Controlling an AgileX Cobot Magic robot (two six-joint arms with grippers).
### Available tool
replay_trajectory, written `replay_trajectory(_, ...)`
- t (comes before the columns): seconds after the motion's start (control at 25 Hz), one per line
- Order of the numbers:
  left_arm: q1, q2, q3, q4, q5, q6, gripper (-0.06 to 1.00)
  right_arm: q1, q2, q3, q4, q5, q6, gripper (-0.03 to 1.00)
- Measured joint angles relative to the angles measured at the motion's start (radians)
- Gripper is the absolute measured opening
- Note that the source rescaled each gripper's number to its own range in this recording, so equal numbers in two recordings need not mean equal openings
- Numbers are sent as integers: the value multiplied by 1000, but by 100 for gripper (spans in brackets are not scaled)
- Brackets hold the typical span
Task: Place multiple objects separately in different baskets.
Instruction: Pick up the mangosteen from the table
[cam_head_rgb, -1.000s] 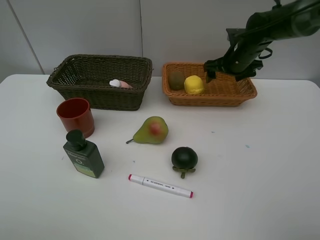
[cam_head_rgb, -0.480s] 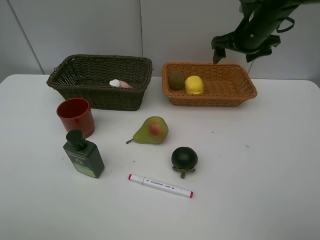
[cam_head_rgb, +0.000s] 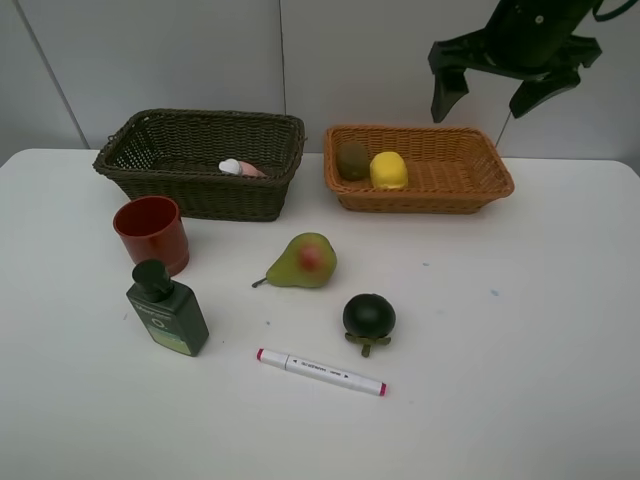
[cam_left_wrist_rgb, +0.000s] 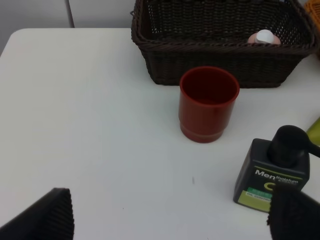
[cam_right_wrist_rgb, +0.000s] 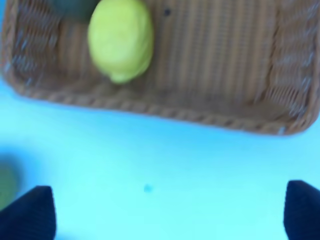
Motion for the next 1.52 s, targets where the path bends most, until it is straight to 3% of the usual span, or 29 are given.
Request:
replay_trajectory(0.2,0,0,0,0,0,0,100,65,-12,0,90,111,0,100)
replay_trajectory(0.6,0,0,0,0,0,0,100,193,-12,59,127,122,69,98)
replay_trajectory(1.08,0,0,0,0,0,0,100,218,-12,424,195,-224,86,98)
replay_trajectory(1.52,0,0,0,0,0,1,100,247,-7,525,215,-344,86,98)
